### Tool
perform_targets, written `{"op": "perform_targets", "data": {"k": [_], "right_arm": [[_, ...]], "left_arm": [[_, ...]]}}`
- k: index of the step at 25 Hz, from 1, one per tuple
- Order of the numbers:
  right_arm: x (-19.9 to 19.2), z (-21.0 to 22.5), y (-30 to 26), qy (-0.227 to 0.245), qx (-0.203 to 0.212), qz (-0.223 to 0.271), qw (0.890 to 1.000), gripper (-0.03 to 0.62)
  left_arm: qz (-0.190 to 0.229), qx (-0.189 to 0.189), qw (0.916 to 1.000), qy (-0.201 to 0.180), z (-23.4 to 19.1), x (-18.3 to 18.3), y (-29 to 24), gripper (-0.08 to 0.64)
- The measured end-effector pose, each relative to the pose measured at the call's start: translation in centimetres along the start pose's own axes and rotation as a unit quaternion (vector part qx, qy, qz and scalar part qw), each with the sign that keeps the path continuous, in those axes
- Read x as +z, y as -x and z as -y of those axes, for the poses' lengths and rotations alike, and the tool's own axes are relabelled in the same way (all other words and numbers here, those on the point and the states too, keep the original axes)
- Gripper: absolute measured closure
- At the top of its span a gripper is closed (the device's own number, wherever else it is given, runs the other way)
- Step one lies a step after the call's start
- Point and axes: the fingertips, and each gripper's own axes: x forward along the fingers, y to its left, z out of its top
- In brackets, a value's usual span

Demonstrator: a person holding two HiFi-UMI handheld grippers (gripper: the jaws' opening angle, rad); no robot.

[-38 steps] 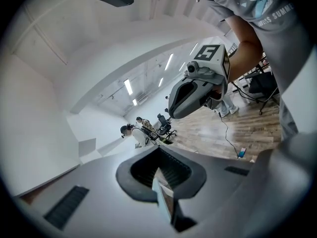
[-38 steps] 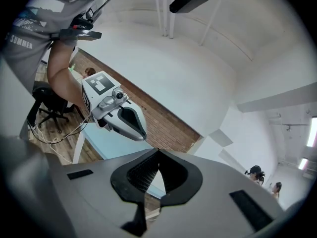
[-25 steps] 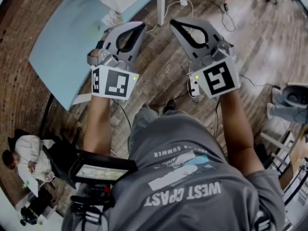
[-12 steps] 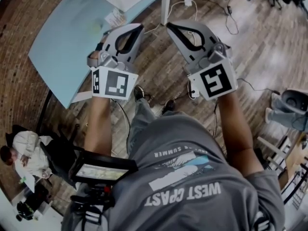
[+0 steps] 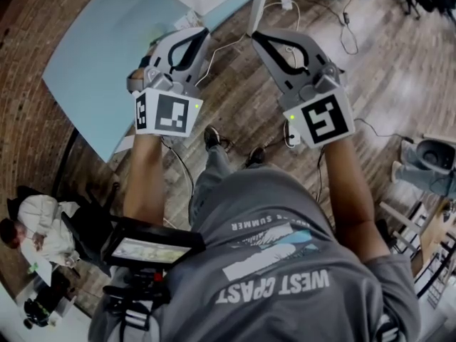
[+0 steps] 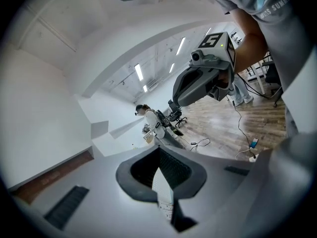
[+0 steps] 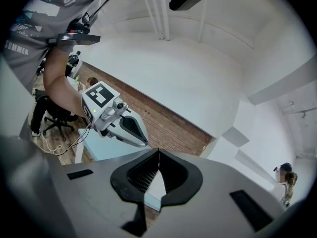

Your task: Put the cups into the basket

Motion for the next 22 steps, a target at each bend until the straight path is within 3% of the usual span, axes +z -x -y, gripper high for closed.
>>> {"op": "perform_targets", "data": {"k": [11, 22], "right_arm": [[1.1, -1.0, -5.3, -0.012, 0.001, -0.01, 1.0, 0.581], [0.5, -0.6, -8.2, -0.032, 0.001, -0.01, 0.999, 0.58]], "left_arm": [[-0.035, 0.01, 0.9993, -0.002, -5.2, -7.4, 0.6, 0.56], [-0.116, -0.006, 0.9933, -0.003, -7.8, -16.2, -0.7, 0.56]]}}
